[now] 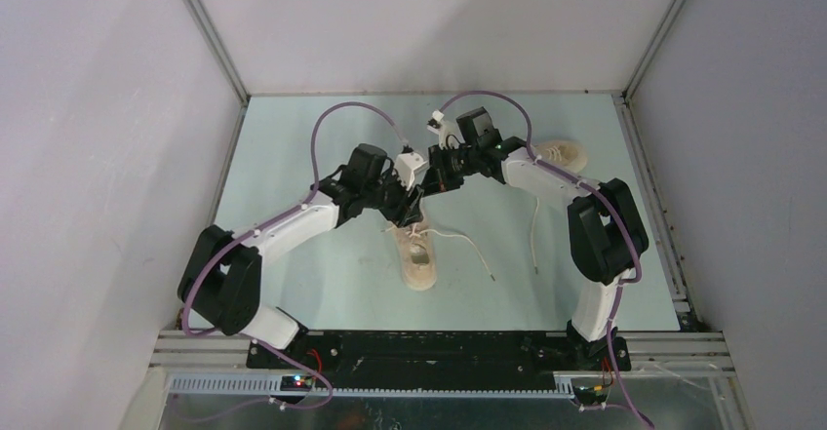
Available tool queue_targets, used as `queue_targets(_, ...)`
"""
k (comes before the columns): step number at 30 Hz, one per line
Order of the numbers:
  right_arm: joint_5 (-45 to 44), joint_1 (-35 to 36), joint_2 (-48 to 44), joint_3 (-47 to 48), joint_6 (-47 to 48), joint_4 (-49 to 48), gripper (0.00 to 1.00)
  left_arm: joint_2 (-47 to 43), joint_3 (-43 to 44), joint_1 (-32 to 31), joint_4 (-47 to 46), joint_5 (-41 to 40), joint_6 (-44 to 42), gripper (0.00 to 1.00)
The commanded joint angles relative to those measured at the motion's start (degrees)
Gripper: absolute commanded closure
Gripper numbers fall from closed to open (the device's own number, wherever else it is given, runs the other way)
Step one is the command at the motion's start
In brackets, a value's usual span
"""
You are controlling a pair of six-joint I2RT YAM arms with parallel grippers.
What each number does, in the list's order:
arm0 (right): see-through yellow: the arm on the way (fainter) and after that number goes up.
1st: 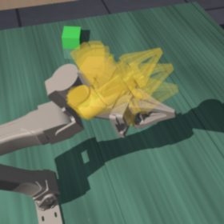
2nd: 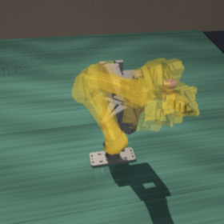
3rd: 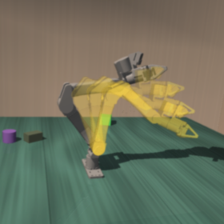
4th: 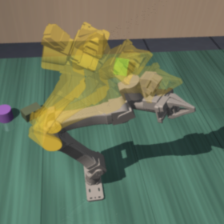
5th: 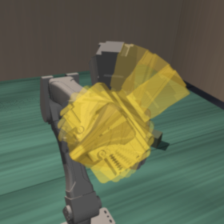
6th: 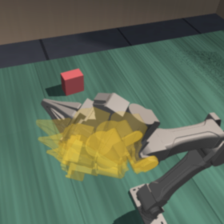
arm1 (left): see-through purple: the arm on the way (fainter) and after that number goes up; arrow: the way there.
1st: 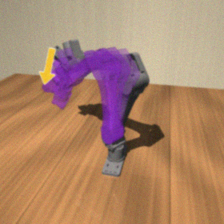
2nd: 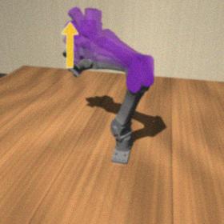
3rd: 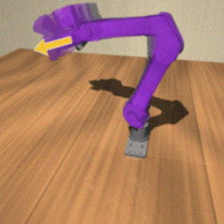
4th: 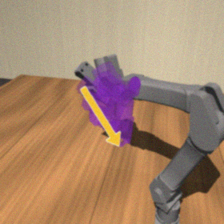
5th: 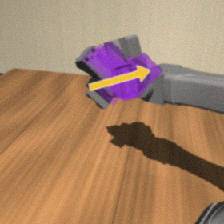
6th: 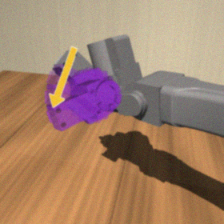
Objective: Tie the shoes
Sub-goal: Wrap the shoelace around the shoelace.
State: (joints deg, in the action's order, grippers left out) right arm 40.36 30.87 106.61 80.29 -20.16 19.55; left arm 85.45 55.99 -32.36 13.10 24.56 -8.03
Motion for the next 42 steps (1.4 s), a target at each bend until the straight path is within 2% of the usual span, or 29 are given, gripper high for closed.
queue_targets(1, 0.7, -0.5, -1.3, 0.0, -0.9, -2.8, 1.0, -3.1, -1.1, -0.2, 0.0, -2.1, -0.4, 0.44)
queue_targets(11, 0.5, -0.5, -1.3, 0.0, -0.7, -2.7, 1.0, -1.1, -1.5, -0.6, -0.5, 2.2, -0.2, 0.57)
queue_targets(18, 0.6, -0.8, -1.2, 0.0, -0.9, -2.8, 1.0, -0.8, -1.6, -1.8, 0.6, 3.3, -1.0, 0.59)
queue_targets(27, 0.3, -0.9, -1.5, 0.1, -0.7, -2.7, 1.0, -0.6, -2.4, -1.8, 1.7, -0.3, -0.9, 0.62)
queue_targets(42, 0.2, -1.1, -1.2, 0.0, -0.9, -2.5, 1.0, -1.4, -3.8, -2.1, 2.8, 1.4, -1.9, 0.7)
